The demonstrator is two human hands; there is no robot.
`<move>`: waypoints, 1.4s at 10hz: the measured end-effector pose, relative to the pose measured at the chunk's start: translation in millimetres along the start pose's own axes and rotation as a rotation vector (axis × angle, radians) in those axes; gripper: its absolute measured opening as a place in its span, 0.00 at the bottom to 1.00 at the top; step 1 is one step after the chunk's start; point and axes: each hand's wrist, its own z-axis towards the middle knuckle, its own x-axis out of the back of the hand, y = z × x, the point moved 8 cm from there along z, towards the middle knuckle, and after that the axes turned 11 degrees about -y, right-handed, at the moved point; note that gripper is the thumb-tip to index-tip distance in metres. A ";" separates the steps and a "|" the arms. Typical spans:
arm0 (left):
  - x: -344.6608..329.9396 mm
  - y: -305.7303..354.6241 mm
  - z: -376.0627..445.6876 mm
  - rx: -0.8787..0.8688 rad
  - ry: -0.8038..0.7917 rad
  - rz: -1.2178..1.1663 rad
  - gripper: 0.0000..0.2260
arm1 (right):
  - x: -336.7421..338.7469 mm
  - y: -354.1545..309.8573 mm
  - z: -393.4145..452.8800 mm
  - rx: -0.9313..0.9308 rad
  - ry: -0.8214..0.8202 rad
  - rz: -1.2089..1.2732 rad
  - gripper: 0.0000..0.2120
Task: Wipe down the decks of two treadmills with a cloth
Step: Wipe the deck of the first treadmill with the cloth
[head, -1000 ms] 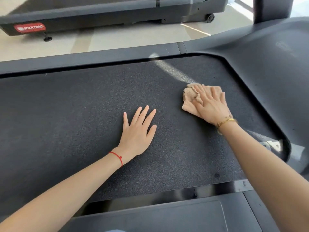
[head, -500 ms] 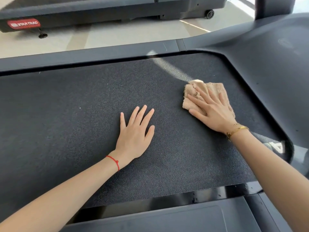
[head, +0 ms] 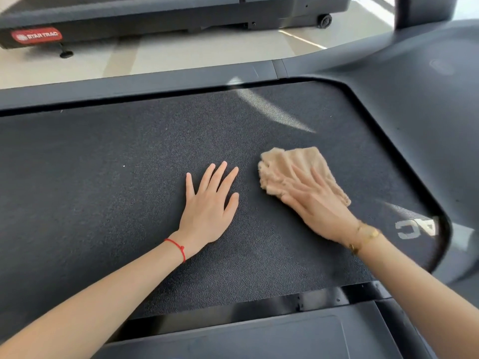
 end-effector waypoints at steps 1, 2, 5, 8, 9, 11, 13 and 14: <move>-0.1 0.0 0.1 -0.001 0.005 -0.003 0.26 | -11.5 -11.0 -6.3 -0.051 -0.089 -0.014 0.24; 1.0 0.2 -0.2 0.001 0.006 -0.005 0.26 | 1.7 3.1 5.2 -0.080 -0.095 -0.136 0.30; 0.1 -0.6 1.3 0.004 0.002 0.014 0.26 | -1.3 23.9 30.7 -0.091 -0.076 -0.187 0.23; -0.7 -1.2 1.0 -0.002 0.000 0.015 0.26 | -12.7 -21.1 1.8 -0.014 -0.133 -0.020 0.23; -1.1 -1.1 1.3 -0.005 0.003 0.019 0.26 | -25.7 -43.9 -17.3 -0.008 -0.116 -0.043 0.24; -0.8 -0.8 0.0 -0.004 -0.011 0.011 0.26 | -13.9 -14.4 -10.2 -0.251 -0.004 -0.090 0.27; -0.2 0.1 -0.7 0.008 -0.018 0.001 0.25 | -15.1 -11.8 -9.5 -0.357 -0.030 -0.036 0.23; 0.7 1.2 -1.4 0.003 -0.016 -0.005 0.25 | -22.8 -38.6 -32.5 -0.252 -0.099 -0.019 0.24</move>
